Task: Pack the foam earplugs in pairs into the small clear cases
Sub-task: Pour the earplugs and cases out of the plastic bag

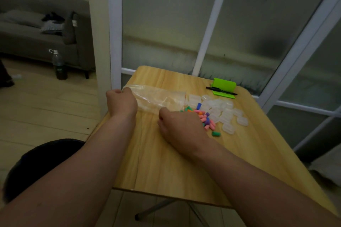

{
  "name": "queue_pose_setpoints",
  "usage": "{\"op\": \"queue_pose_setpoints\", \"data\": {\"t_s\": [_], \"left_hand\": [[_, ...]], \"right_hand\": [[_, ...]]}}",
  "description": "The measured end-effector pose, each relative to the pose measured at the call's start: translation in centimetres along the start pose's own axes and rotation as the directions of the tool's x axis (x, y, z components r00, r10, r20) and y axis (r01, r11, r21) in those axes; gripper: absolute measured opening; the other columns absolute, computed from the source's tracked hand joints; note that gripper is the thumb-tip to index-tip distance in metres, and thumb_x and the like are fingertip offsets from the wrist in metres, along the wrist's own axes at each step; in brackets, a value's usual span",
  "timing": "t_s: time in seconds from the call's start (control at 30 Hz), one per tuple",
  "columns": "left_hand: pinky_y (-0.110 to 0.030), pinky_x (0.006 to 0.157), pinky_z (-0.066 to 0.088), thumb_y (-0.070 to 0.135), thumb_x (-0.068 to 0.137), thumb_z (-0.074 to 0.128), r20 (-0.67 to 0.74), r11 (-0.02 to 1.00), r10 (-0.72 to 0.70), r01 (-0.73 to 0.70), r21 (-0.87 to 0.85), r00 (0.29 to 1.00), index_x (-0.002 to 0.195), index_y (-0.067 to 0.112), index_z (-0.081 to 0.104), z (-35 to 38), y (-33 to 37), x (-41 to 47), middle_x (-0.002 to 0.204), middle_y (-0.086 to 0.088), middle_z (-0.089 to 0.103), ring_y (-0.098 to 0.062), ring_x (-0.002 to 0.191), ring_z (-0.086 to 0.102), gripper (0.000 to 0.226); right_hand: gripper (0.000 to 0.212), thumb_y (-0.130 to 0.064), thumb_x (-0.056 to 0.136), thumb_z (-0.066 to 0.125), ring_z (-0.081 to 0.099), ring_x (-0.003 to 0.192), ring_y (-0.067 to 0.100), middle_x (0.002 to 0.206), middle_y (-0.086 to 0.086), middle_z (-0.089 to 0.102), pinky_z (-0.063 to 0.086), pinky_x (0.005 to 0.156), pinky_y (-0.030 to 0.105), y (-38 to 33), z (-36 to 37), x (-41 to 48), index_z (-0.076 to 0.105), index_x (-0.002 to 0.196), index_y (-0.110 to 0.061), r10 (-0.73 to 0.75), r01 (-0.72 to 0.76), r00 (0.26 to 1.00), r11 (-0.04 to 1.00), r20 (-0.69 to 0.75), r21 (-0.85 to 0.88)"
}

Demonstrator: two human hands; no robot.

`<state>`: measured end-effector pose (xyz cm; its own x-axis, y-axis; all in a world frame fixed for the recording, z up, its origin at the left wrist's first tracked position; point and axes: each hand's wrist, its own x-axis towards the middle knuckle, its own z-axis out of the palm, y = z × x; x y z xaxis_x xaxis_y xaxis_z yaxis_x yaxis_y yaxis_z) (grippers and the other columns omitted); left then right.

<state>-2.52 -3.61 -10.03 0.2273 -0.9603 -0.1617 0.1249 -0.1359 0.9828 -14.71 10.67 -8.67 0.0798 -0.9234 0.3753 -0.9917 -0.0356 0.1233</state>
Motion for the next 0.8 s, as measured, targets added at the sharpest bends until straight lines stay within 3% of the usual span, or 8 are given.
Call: {"op": "queue_pose_setpoints", "data": {"t_s": [0.17, 0.3, 0.5, 0.67, 0.8], "left_hand": [[-0.046, 0.099, 0.053, 0.024, 0.097, 0.055, -0.091, 0.994, 0.095, -0.089, 0.069, 0.991, 0.125, 0.015, 0.056, -0.1, 0.7, -0.5, 0.137, -0.007, 0.047, -0.028, 0.111, 0.057, 0.029], [-0.051, 0.105, 0.047, 0.026, 0.096, 0.058, -0.105, 0.960, 0.234, -0.212, 0.182, 0.967, 0.126, 0.019, 0.056, 0.2, 1.0, -1.5, 0.139, -0.005, 0.045, -0.026, 0.121, 0.052, 0.031], [-0.049, 0.108, 0.043, 0.024, 0.096, 0.056, -0.018, 0.921, 0.342, -0.331, 0.205, 0.940, 0.123, 0.019, 0.055, 1.1, 1.0, -3.1, 0.137, -0.003, 0.045, -0.025, 0.127, 0.048, 0.027], [-0.048, 0.107, 0.044, 0.025, 0.096, 0.056, 0.011, 0.911, 0.355, -0.348, 0.223, 0.935, 0.121, 0.020, 0.056, 1.7, 1.0, -3.9, 0.134, -0.002, 0.047, -0.024, 0.127, 0.048, 0.026], [-0.049, 0.108, 0.043, 0.025, 0.096, 0.056, 0.022, 0.906, 0.357, -0.353, 0.234, 0.934, 0.120, 0.021, 0.056, 1.9, 1.1, -4.2, 0.134, -0.003, 0.048, -0.026, 0.126, 0.049, 0.024]], "right_hand": [[0.017, -0.044, 0.105, 0.049, 0.067, 0.064, 0.024, 0.074, -0.003, 0.069, 0.056, 0.060, 0.039, 4.7, -0.5, -0.9, 0.053, 0.103, -0.028, 0.319, -0.318, 0.932, 0.947, -0.171, 0.033], [0.020, -0.042, 0.105, 0.050, 0.066, 0.072, 0.026, 0.082, 0.000, 0.070, 0.054, 0.062, 0.039, 8.2, -0.1, -0.1, 0.056, 0.102, -0.024, 0.494, -0.498, 0.859, 0.867, -0.134, 0.005], [0.023, -0.040, 0.104, 0.049, 0.067, 0.079, 0.030, 0.089, 0.004, 0.071, 0.051, 0.064, 0.038, 8.0, 1.2, 1.4, 0.058, 0.103, -0.019, 0.438, -0.441, 0.898, 0.894, -0.047, -0.086], [0.031, -0.048, 0.105, 0.047, 0.068, 0.083, 0.030, 0.091, 0.004, 0.071, 0.045, 0.064, 0.037, 8.0, 1.2, 1.3, 0.058, 0.103, -0.019, 0.423, -0.426, 0.905, 0.901, -0.048, -0.079], [0.031, -0.042, 0.109, 0.040, 0.064, 0.077, 0.030, 0.086, 0.003, 0.068, 0.040, 0.061, 0.037, 8.1, 1.1, 1.0, 0.058, 0.098, -0.019, 0.441, -0.447, 0.893, 0.892, -0.088, -0.073]]}}
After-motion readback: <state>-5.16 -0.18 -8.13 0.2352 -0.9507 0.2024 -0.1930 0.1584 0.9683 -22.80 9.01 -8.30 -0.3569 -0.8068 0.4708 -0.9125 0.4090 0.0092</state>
